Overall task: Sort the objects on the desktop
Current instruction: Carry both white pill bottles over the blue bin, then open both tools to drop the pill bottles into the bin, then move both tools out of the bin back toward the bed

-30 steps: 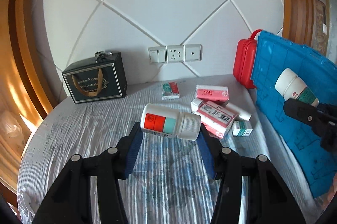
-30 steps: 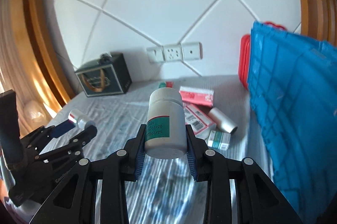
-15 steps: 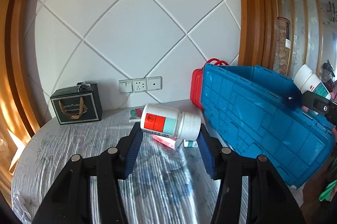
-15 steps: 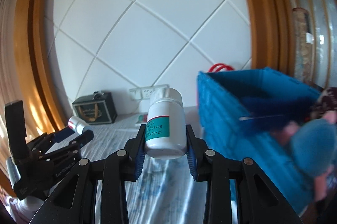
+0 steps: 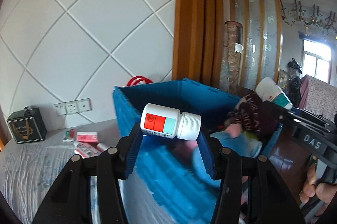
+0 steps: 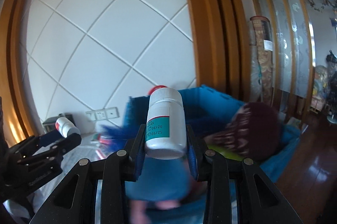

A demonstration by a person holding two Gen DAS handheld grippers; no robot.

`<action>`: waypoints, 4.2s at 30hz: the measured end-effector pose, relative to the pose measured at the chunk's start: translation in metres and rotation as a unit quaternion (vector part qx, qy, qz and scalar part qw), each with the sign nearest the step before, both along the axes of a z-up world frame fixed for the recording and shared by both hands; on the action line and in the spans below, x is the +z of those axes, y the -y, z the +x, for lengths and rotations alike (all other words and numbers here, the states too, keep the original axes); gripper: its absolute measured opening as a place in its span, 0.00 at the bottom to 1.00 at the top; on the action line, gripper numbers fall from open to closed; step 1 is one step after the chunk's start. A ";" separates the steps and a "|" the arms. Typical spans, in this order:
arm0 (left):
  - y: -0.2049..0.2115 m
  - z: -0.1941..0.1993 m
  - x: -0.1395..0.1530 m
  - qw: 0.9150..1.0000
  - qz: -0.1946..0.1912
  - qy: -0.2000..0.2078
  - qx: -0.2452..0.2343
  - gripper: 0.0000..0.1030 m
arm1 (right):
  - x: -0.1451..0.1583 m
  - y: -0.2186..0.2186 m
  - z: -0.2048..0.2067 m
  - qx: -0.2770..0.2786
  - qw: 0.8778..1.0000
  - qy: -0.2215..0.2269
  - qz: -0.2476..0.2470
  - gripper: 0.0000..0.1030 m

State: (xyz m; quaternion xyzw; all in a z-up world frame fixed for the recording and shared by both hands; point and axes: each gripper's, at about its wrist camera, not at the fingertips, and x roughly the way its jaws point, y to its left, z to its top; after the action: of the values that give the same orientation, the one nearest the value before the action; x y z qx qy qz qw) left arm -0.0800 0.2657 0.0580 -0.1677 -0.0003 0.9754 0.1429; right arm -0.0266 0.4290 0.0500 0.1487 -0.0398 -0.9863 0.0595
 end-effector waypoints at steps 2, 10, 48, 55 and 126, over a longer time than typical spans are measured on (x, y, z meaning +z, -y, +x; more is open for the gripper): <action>-0.045 -0.009 0.006 1.000 -0.008 0.002 -0.014 0.50 | 0.000 -0.035 -0.011 0.005 1.000 0.013 0.014 0.32; -0.145 -0.116 0.036 0.993 -0.025 0.114 0.015 0.50 | 0.017 -0.124 -0.115 0.055 0.994 0.090 0.029 0.32; -0.155 -0.320 -0.064 0.943 -0.050 0.299 0.136 0.55 | -0.102 -0.114 -0.340 0.063 0.938 0.334 0.067 0.73; -0.154 -0.311 -0.053 0.949 -0.035 0.281 0.136 0.55 | -0.102 -0.113 -0.341 0.062 0.938 0.335 0.064 0.82; 0.384 -0.242 -0.256 0.931 -0.007 0.308 0.197 0.87 | -0.244 0.311 -0.313 0.048 0.948 0.307 0.068 1.00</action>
State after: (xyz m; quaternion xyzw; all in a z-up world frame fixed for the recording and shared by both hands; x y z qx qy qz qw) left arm -0.3219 -0.1188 -0.1980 -0.4578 -0.0700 0.8843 -0.0602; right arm -0.3399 0.1177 -0.1935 0.4492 0.0180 -0.8895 0.0813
